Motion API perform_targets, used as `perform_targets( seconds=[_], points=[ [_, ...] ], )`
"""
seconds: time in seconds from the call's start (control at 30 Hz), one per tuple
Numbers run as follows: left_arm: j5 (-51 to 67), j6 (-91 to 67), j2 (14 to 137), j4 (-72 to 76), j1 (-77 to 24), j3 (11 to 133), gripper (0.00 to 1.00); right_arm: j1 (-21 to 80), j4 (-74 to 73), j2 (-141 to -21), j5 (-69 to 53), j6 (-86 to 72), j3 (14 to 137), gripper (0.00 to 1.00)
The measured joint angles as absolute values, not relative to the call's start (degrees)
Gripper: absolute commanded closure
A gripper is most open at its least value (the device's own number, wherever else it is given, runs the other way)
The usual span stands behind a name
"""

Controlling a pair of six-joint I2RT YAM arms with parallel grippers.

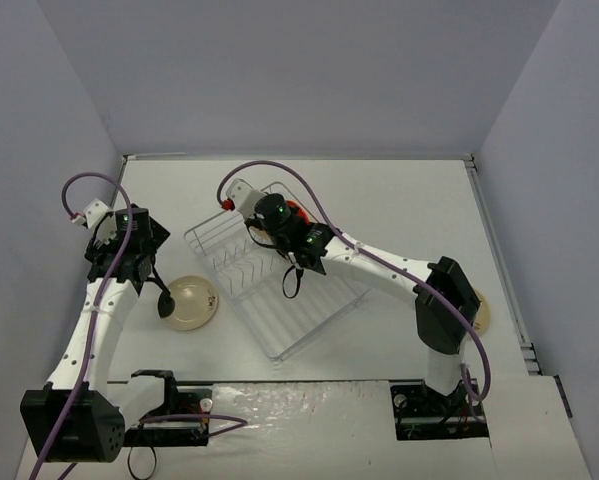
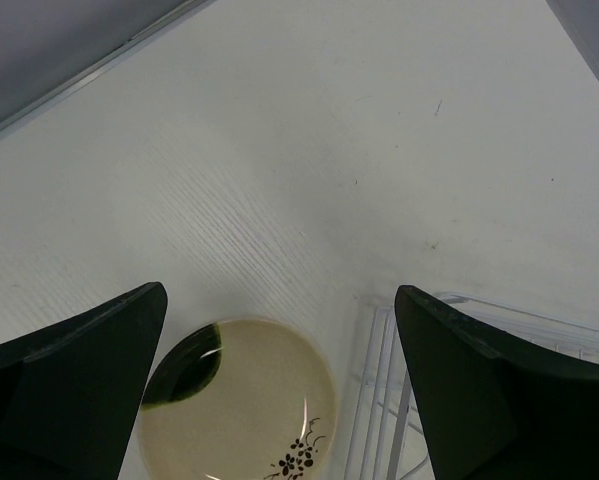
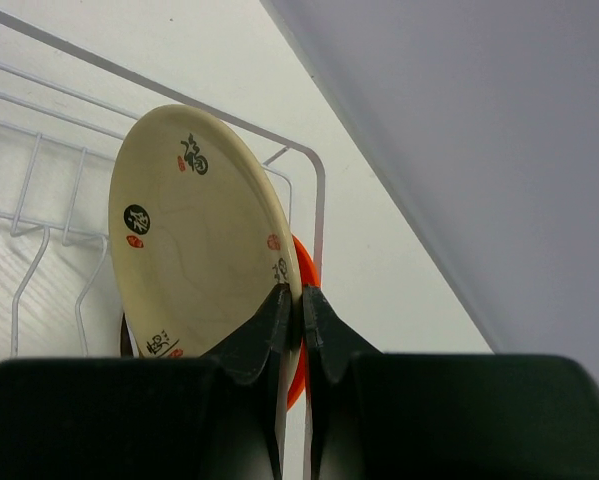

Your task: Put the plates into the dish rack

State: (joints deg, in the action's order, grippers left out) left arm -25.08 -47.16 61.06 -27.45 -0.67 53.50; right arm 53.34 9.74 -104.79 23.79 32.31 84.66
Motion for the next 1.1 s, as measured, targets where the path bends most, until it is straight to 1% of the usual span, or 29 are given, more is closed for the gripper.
perform_targets(
  seconds=[0.23, 0.33, 0.53, 1.1],
  points=[
    [-24.9, -50.1, 60.8, -29.1, -0.7, 53.2, 0.03, 53.4, 10.2, -104.8, 27.8, 26.8, 84.6, 1.00],
    [-24.9, -50.3, 60.1, -29.4, -0.7, 52.7, 0.03, 53.8, 12.2, -105.0, 32.0, 26.0, 84.6, 1.00],
    [-25.0, -50.4, 59.5, -29.4, -0.7, 52.6, 0.03, 54.1, 16.9, -105.0, 37.7, 29.1, 84.7, 1.00],
    [-25.8, -50.3, 59.4, -29.5, -0.7, 52.6, 0.03, 56.9, 14.8, -107.8, 37.3, 32.2, 84.7, 1.00]
  ],
)
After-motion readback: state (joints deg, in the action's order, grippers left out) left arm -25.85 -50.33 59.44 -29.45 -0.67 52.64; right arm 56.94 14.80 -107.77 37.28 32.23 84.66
